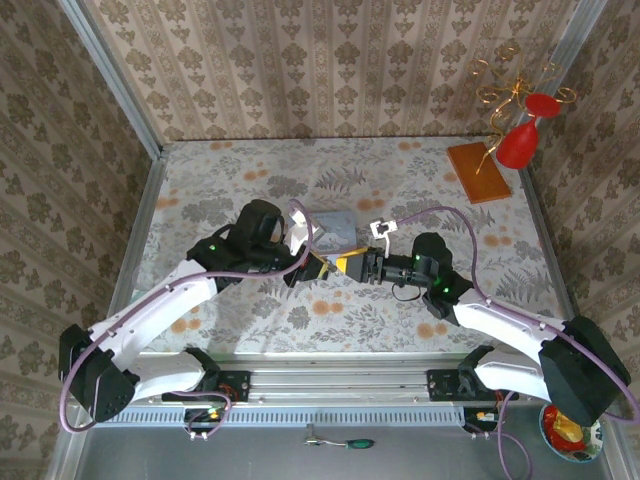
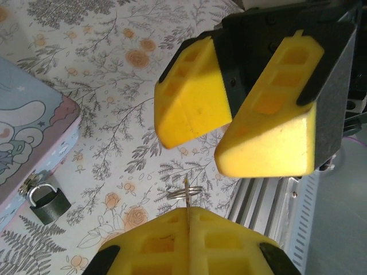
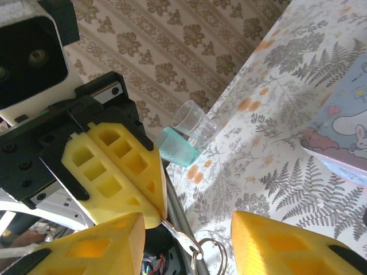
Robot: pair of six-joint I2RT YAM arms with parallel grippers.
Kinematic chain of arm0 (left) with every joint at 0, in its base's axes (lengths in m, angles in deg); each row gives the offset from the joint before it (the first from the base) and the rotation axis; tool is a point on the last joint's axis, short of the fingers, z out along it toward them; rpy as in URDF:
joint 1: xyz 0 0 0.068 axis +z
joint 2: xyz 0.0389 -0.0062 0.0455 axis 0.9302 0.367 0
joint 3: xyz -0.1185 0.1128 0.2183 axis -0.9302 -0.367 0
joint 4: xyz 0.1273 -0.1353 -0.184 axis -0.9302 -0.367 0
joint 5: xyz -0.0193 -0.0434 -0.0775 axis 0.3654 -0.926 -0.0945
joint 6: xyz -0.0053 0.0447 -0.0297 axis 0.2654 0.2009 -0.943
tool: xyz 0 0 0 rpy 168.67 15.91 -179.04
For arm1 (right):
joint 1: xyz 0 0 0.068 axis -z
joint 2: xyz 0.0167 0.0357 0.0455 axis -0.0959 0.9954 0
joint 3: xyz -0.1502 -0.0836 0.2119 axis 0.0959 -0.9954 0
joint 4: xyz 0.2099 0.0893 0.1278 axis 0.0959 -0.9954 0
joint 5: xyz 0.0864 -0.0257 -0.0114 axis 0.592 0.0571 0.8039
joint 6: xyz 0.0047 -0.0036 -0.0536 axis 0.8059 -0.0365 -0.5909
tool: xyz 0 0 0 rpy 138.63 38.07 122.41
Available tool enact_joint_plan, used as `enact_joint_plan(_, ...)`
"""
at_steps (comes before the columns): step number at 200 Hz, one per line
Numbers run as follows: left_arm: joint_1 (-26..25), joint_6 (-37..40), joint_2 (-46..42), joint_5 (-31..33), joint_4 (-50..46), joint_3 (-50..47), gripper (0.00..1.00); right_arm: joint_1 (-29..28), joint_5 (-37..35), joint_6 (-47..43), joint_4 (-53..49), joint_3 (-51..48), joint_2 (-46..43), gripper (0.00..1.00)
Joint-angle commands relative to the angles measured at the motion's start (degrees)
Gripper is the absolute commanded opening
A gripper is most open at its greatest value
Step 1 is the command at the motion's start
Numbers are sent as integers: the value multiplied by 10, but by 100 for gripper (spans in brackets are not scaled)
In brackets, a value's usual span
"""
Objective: Unlock a padlock with a key
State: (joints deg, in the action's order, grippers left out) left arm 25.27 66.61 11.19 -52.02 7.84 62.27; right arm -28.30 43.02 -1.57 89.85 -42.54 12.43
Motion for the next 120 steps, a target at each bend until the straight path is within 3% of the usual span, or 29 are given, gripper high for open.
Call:
enact_joint_plan(1, -3, 12, -12, -24, 12, 9, 0, -4, 18, -13, 6, 0, 1, 46)
enact_joint_plan(98, -1, 9, 0, -59, 19, 28, 0, -20, 45, -22, -7, 10, 4, 41)
enact_joint_plan(120, 3, 2, 1, -61, 33, 28, 0, -23, 50, -16, -3, 15, 8, 32)
